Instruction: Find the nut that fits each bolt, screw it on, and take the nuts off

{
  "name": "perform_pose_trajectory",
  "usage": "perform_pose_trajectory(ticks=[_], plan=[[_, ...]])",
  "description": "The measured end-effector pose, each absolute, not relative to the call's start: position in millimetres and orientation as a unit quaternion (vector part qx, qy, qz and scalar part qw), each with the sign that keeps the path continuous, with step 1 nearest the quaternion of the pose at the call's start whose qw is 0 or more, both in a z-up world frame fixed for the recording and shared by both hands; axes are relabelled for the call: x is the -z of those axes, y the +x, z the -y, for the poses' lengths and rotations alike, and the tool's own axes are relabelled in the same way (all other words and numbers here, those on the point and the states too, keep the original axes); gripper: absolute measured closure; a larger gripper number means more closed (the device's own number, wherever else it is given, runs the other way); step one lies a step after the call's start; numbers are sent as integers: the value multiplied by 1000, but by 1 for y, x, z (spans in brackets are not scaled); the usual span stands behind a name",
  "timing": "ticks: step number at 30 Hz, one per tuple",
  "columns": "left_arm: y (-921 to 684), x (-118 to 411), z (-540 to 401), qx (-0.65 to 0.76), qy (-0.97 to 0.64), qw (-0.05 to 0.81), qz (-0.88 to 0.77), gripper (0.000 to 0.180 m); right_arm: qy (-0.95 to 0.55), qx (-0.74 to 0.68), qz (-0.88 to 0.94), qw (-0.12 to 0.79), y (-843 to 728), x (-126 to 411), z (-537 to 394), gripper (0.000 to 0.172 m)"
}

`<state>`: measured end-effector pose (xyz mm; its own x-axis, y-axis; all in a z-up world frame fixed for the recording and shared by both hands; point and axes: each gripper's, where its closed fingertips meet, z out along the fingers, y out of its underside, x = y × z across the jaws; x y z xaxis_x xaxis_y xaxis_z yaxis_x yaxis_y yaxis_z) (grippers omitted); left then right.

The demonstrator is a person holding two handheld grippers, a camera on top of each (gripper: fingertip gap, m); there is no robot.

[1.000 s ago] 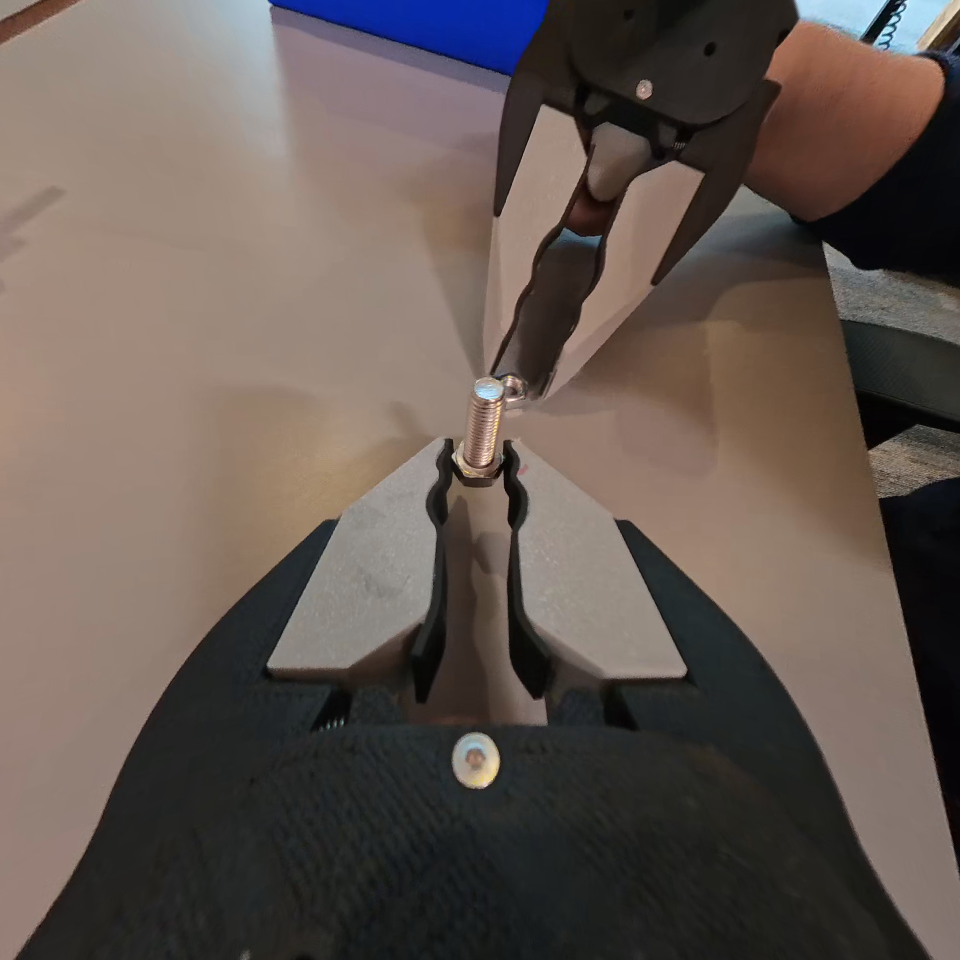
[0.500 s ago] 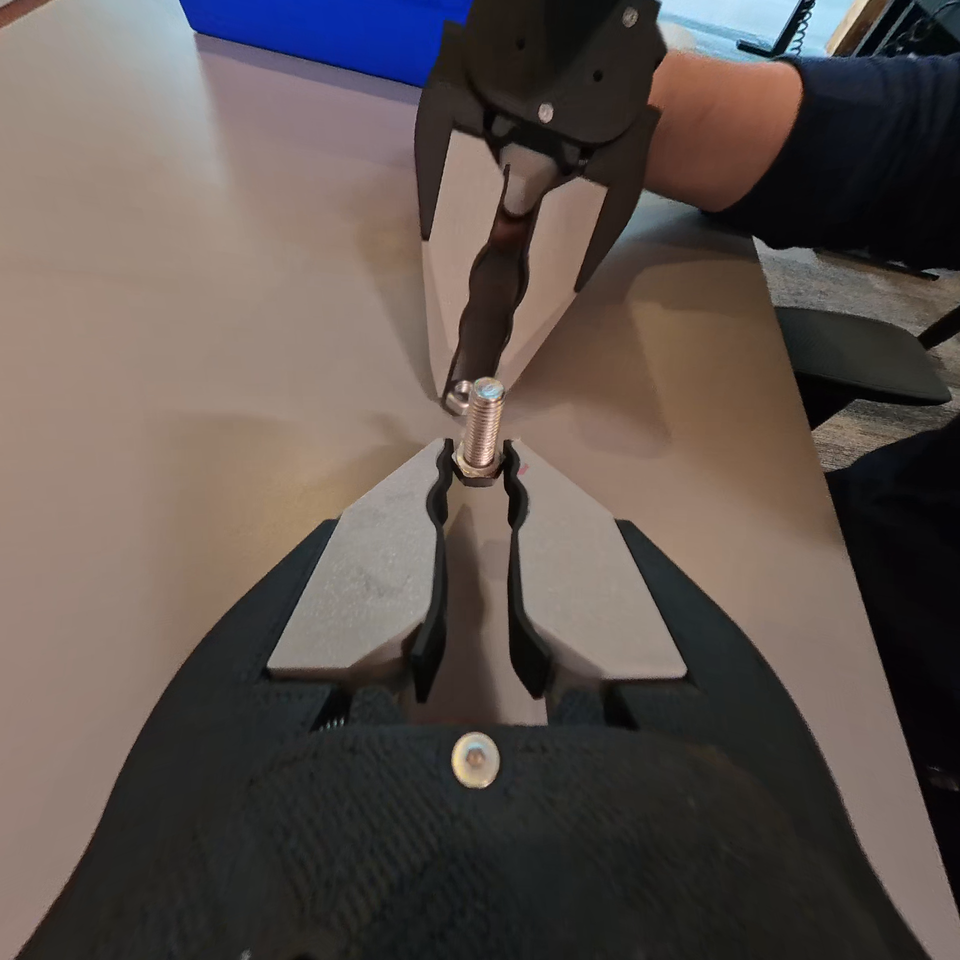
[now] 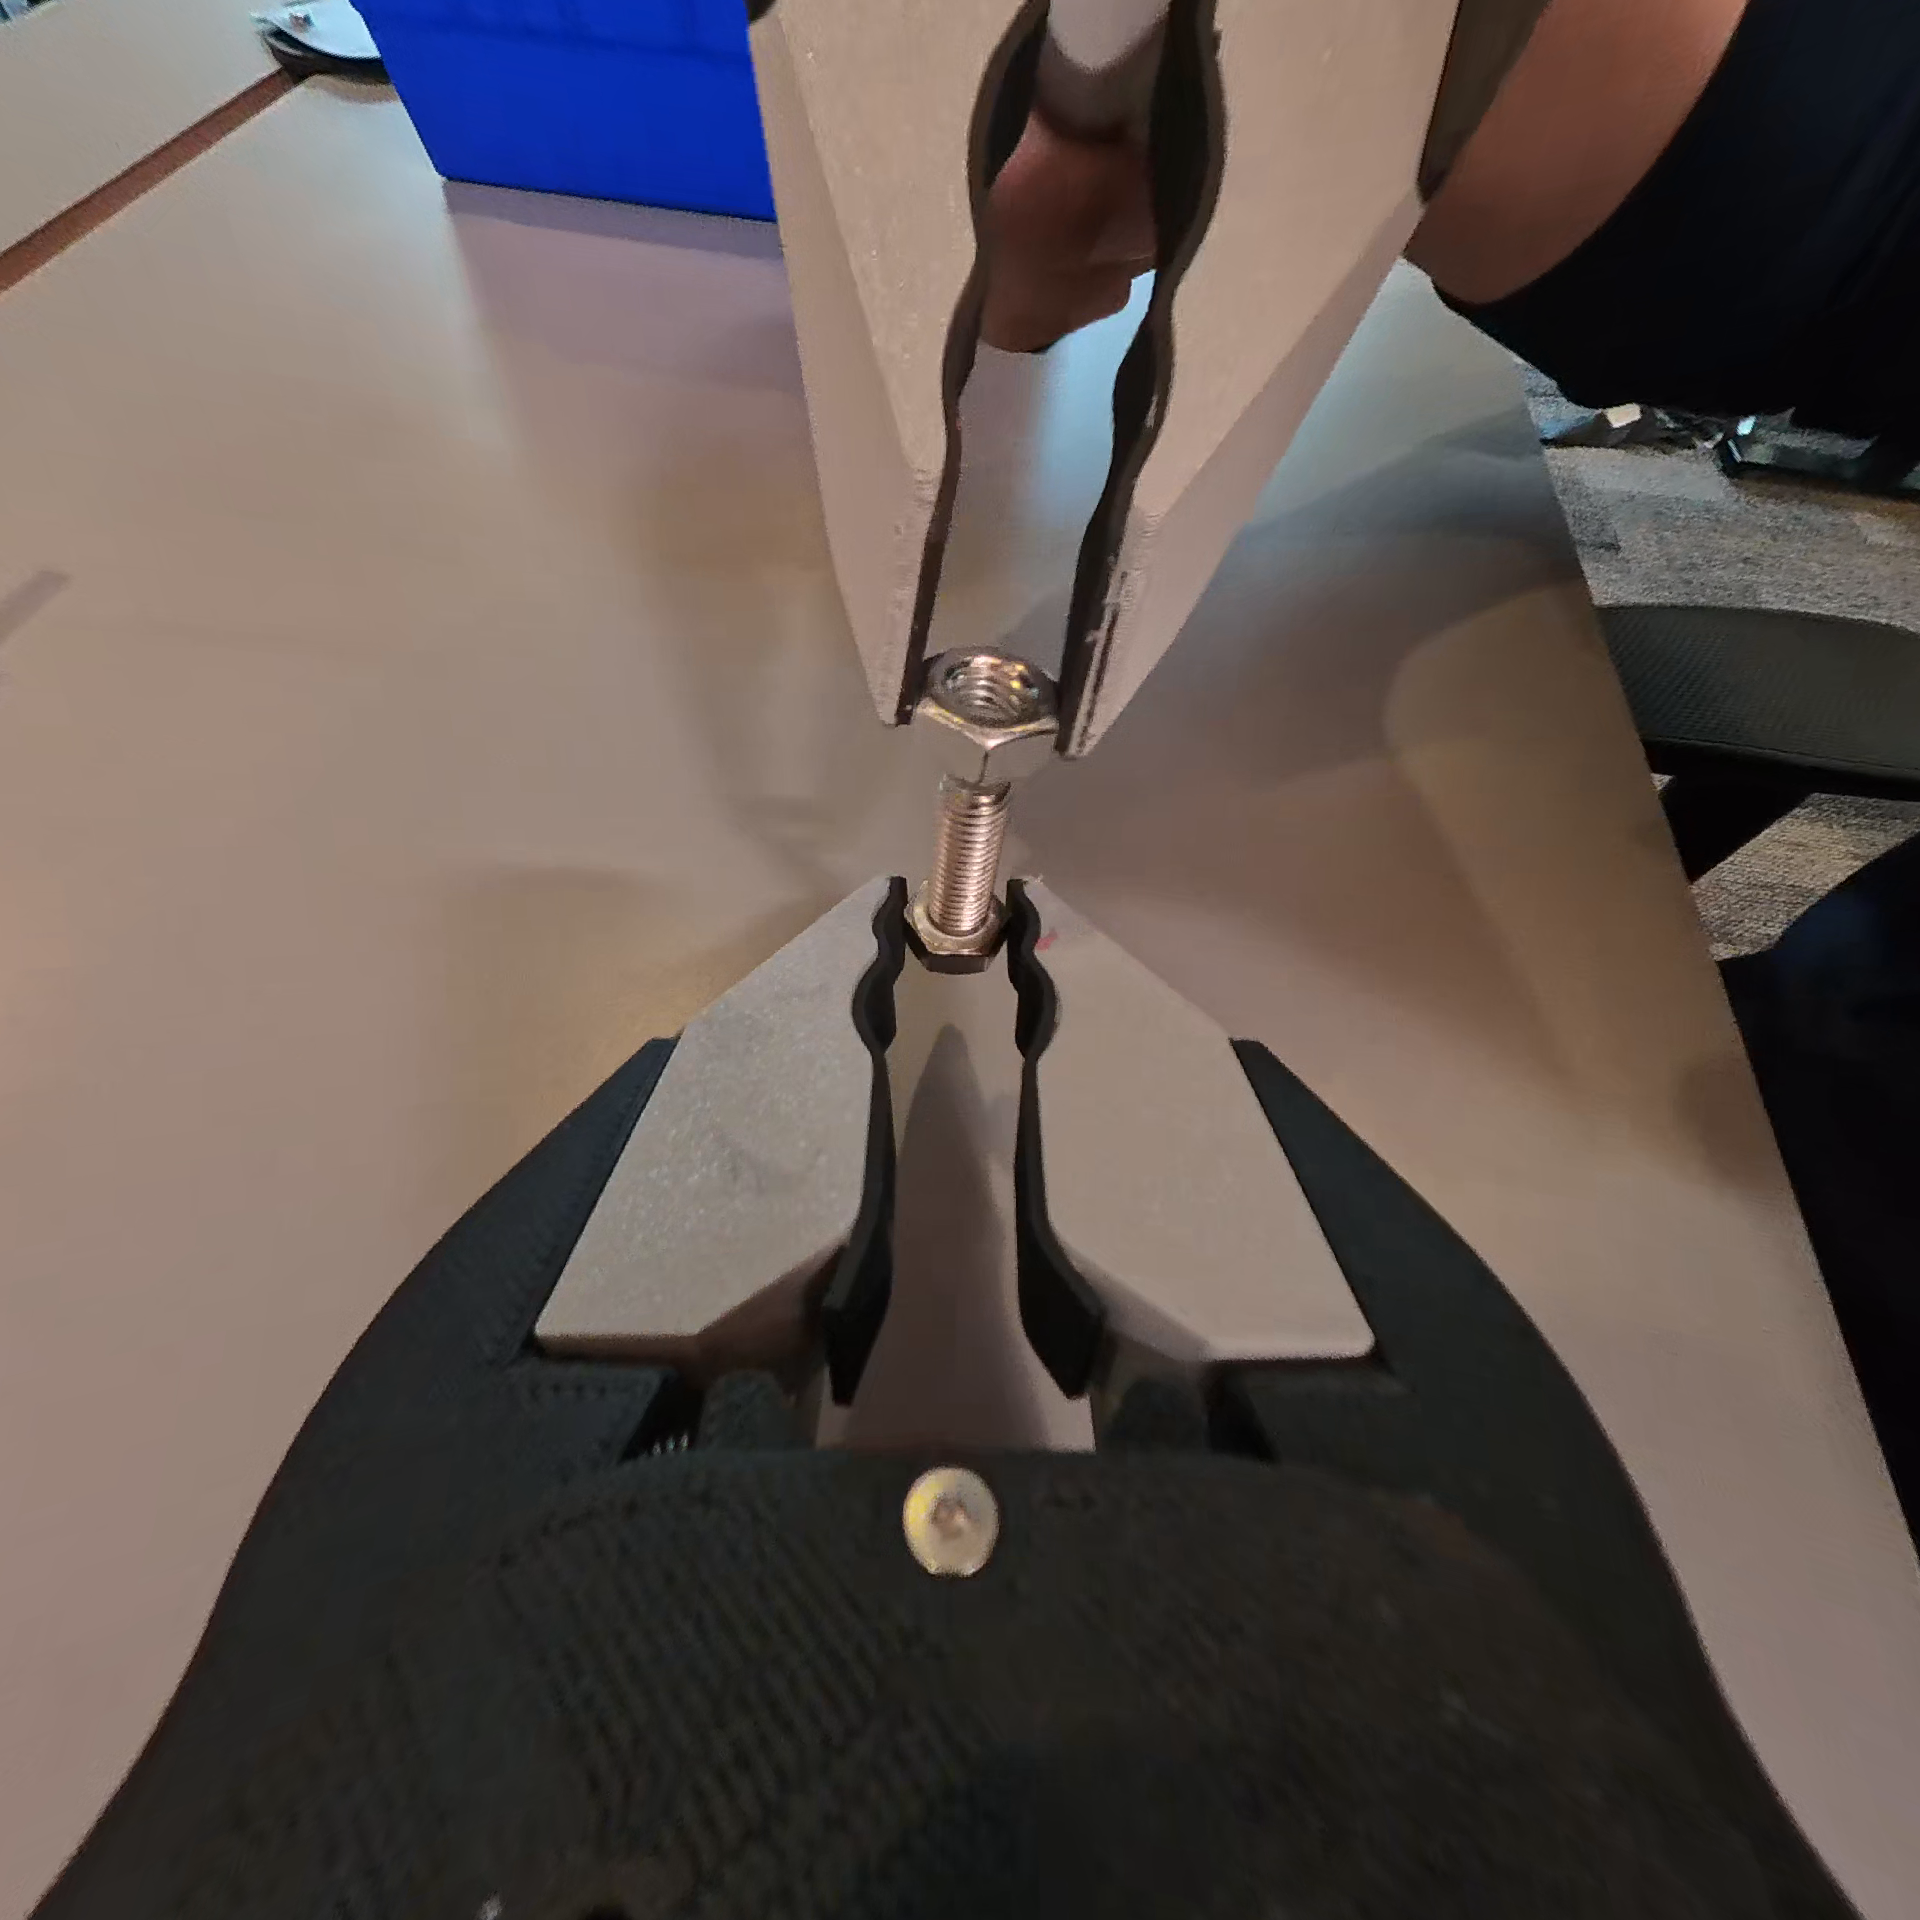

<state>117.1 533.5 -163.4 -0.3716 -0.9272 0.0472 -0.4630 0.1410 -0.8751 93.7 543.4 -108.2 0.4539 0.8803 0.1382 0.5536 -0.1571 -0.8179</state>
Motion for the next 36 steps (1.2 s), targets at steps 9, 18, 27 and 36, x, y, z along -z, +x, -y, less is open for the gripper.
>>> perform_pose_trajectory(ticks=[9, 18, 27, 36], plan=[[116, 161, -536, 434, -496, 272, -702, 163, -737, -179, 492, 427, 90, 111, -545, 158], [116, 161, -535, 426, -495, 273, -706, 163, -745, -175, 500, 405, 92, 115, -545, 158], [115, 160, -533, 443, -506, 252, -696, 163, -747, -192, 491, 405, 90, 113, -547, 158], [114, 163, -533, 442, -511, 244, -696, 164, -749, -188, 495, 398, 90, 115, -547, 158]])
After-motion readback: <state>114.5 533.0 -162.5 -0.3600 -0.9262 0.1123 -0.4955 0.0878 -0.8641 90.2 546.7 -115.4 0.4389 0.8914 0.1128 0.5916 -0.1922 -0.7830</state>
